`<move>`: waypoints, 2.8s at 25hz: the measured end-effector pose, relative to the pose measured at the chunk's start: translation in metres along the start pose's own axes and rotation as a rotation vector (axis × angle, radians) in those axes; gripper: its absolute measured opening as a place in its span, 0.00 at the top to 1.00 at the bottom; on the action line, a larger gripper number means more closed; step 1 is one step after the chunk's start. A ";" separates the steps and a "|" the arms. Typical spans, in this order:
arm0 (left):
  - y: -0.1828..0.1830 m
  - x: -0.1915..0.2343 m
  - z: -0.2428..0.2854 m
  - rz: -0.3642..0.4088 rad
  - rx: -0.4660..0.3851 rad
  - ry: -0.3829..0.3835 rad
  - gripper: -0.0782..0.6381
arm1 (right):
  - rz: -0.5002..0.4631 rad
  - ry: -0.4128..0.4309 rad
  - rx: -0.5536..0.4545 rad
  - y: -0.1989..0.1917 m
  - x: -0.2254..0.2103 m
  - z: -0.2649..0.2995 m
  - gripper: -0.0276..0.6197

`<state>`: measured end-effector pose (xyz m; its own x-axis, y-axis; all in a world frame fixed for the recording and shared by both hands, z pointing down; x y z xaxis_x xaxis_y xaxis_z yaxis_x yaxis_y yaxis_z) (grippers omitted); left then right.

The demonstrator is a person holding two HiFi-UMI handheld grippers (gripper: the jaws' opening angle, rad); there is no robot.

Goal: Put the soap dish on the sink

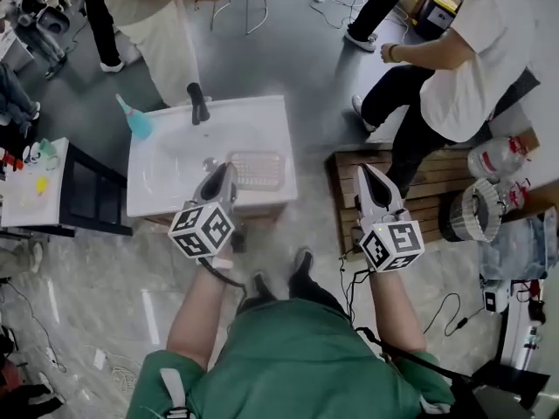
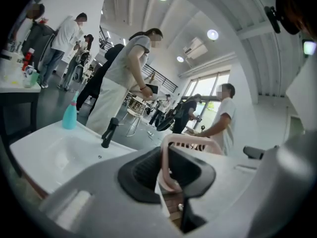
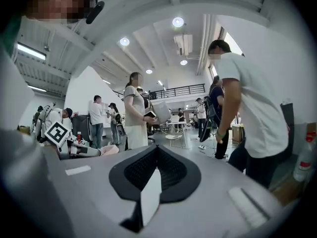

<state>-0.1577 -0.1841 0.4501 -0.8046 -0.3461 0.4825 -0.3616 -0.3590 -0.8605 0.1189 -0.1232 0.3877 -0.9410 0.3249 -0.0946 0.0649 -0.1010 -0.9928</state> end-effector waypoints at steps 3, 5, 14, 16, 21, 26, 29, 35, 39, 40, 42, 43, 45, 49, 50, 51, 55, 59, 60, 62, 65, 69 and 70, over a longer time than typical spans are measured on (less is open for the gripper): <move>-0.006 -0.002 0.019 0.006 0.018 0.040 0.83 | 0.014 0.036 -0.002 0.004 -0.017 0.023 0.97; -0.008 -0.003 0.033 0.008 0.026 0.067 0.83 | 0.011 0.068 -0.007 0.009 -0.028 0.039 0.97; -0.041 -0.003 0.095 0.024 0.100 0.178 0.83 | 0.078 0.167 0.035 -0.007 -0.092 0.097 0.97; -0.054 0.001 0.107 0.040 0.129 0.202 0.83 | 0.093 0.182 0.048 -0.014 -0.104 0.106 0.97; -0.094 0.031 0.133 0.078 0.237 0.255 0.83 | 0.113 0.183 0.086 -0.037 -0.117 0.134 0.97; -0.140 0.065 0.144 0.064 0.339 0.283 0.83 | 0.104 0.162 0.126 -0.059 -0.117 0.150 0.97; -0.164 0.085 0.147 0.062 0.373 0.310 0.83 | 0.104 0.137 0.137 -0.073 -0.117 0.154 0.97; -0.197 0.101 0.149 0.061 0.441 0.356 0.82 | 0.112 0.102 0.156 -0.091 -0.120 0.155 0.97; -0.208 0.102 0.153 0.063 0.471 0.375 0.82 | 0.120 0.091 0.172 -0.103 -0.120 0.152 0.97; -0.211 0.102 0.154 0.062 0.475 0.374 0.82 | 0.123 0.088 0.174 -0.105 -0.120 0.151 0.97; -0.215 0.102 0.155 0.062 0.477 0.376 0.82 | 0.128 0.083 0.179 -0.109 -0.121 0.149 0.97; -0.217 0.103 0.155 0.065 0.478 0.380 0.82 | 0.129 0.080 0.181 -0.110 -0.122 0.147 0.97; -0.220 0.104 0.155 0.076 0.484 0.389 0.82 | 0.131 0.075 0.183 -0.112 -0.123 0.145 0.97; -0.221 0.102 0.155 0.097 0.487 0.398 0.82 | 0.136 0.067 0.177 -0.112 -0.126 0.140 0.97; -0.220 0.101 0.155 0.103 0.488 0.396 0.78 | 0.138 0.066 0.176 -0.111 -0.126 0.139 0.97; -0.220 0.100 0.156 0.107 0.488 0.392 0.76 | 0.139 0.066 0.174 -0.111 -0.126 0.138 0.97; -0.216 0.098 0.155 0.119 0.478 0.391 0.73 | 0.139 0.068 0.167 -0.108 -0.124 0.136 0.97; -0.203 0.092 0.151 0.117 0.452 0.387 0.73 | 0.136 0.070 0.160 -0.101 -0.122 0.133 0.97; -0.198 0.091 0.150 0.112 0.439 0.382 0.73 | 0.135 0.072 0.157 -0.099 -0.120 0.133 0.97; -0.186 0.088 0.150 0.107 0.409 0.369 0.73 | 0.131 0.076 0.150 -0.095 -0.118 0.133 0.97; -0.162 0.081 0.148 0.132 0.359 0.349 0.73 | 0.127 0.075 0.141 -0.087 -0.114 0.133 0.97; -0.124 0.068 0.147 0.184 0.295 0.316 0.73 | 0.127 0.047 0.127 -0.072 -0.113 0.133 0.97; -0.114 0.065 0.147 0.195 0.281 0.307 0.73 | 0.127 0.043 0.122 -0.068 -0.112 0.133 0.97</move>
<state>-0.0992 -0.2932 0.6034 -0.9624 -0.1731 0.2093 -0.0823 -0.5485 -0.8321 0.1757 -0.2777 0.4758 -0.9125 0.3423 -0.2242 0.1389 -0.2563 -0.9566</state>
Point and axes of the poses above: the fingertips, and each gripper's own axes: z forward along the fingers, x to its left, y out of its top, the point moved 3 cm from there along -z, backward along the fingers, and after that the axes turned 1 degree about -x, right-handed, at the moved point
